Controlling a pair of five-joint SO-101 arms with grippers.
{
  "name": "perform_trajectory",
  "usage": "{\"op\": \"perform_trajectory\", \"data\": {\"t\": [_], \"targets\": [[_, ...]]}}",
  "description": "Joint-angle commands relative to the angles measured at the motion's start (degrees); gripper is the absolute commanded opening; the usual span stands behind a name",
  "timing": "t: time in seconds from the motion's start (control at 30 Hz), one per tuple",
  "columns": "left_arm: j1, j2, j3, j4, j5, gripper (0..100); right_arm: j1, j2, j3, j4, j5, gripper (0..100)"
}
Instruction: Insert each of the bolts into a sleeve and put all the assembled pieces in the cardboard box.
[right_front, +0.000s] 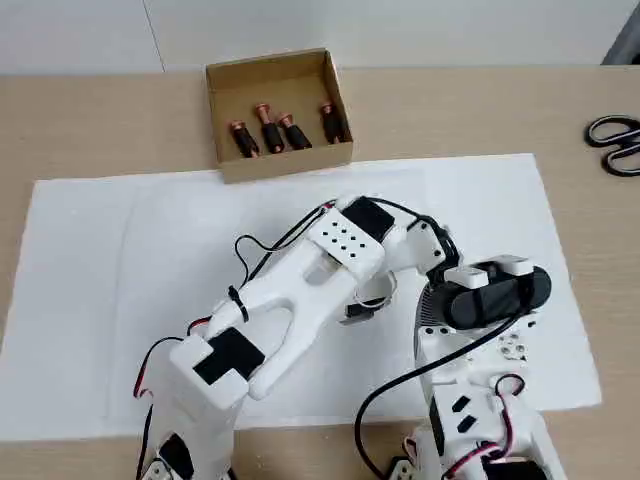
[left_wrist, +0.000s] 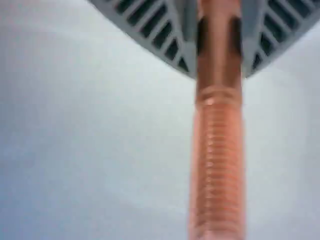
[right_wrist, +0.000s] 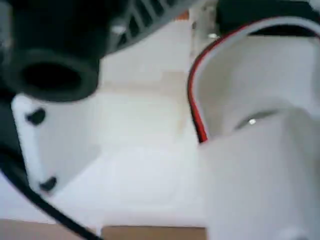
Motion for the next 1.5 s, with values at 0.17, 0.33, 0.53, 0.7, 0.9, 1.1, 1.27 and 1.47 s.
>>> {"op": "perform_trajectory", "data": {"t": [0.17,0.33,0.53,0.7,0.9,1.1,1.27,1.47], "targets": [[-10.5,-0.9,-0.4,1.6,-16.4,1,4.3,-0.7,-0.5,-1.0,0.3,0.4],[-19.9,-0.9,-0.5,1.6,-27.3,1,4.2,-0.7,-0.5,-1.0,0.3,0.4],[-28.7,-0.8,-0.5,1.6,-35.3,1,4.2,-0.7,-0.5,-1.1,0.3,0.4],[-33.6,-0.5,-0.5,1.6,-47.8,1,4.3,-0.7,-0.5,-1.1,0.3,0.4],[-35.7,-0.4,-0.5,1.1,-52.7,1,4.4,-0.7,-0.4,-1.2,0.4,0.4],[-35.8,-0.4,-0.5,-0.5,-51.4,1,4.4,-0.7,-0.4,-1.4,0.4,0.4],[-35.8,-0.4,-0.5,-0.5,-48.6,4,4.4,-0.7,-0.4,-1.4,0.4,0.4],[-35.8,-0.4,-0.5,-0.5,-47.3,17,4.4,-0.7,-0.4,-1.3,0.4,0.4]]}}
